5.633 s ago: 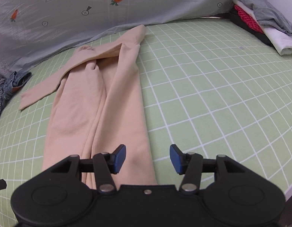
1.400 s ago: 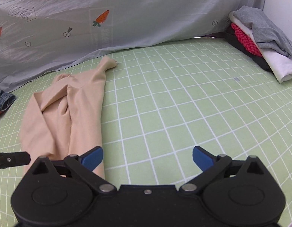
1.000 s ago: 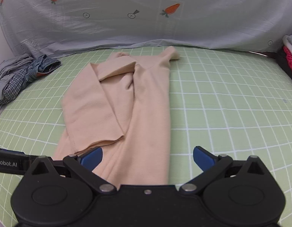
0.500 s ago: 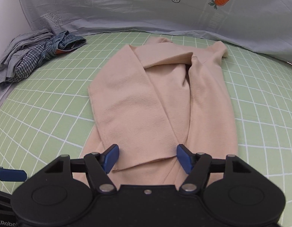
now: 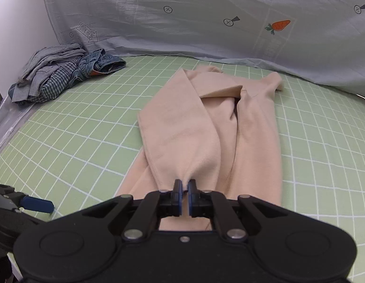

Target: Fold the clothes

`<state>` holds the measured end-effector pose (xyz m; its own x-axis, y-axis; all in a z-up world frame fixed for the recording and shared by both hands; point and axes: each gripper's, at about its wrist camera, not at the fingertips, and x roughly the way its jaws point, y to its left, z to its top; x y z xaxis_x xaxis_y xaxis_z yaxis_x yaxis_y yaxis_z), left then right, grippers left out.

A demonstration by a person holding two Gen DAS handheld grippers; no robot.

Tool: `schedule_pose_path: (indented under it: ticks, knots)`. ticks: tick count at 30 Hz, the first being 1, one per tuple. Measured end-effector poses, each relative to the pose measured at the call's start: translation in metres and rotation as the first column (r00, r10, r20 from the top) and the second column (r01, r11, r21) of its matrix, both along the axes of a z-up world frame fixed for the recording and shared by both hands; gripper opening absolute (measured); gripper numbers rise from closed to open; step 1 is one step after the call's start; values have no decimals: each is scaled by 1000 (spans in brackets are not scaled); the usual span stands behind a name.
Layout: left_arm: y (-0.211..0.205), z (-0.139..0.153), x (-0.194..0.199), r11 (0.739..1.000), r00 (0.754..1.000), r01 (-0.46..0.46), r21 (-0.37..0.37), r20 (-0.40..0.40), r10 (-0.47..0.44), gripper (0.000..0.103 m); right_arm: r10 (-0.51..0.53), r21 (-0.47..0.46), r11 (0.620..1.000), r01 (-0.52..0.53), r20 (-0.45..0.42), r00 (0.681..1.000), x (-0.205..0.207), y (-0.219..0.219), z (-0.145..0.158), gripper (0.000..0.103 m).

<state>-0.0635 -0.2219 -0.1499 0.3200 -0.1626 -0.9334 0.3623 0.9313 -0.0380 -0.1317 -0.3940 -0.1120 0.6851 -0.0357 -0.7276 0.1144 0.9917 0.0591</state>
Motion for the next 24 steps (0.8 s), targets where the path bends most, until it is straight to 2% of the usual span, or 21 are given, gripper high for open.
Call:
schedule_pose_path:
  ticks: [5, 11, 19, 24]
  knots:
    - [-2, -3, -5, 999, 1000, 22, 26, 13, -22, 103, -52, -4, 999, 52, -25, 998, -46, -2, 6, 5]
    - [-3, -6, -8, 999, 999, 26, 25, 24, -26, 103, -120, 77, 989, 127, -88, 989, -80, -8, 1, 5]
    - [-3, -7, -17, 999, 999, 25, 20, 43, -26, 103, -170, 159, 967, 201, -189, 967, -92, -10, -27, 5]
    - [-3, -8, -23, 1000, 999, 17, 18, 29, -17, 103, -169, 149, 969, 198, -187, 968, -92, -9, -24, 8]
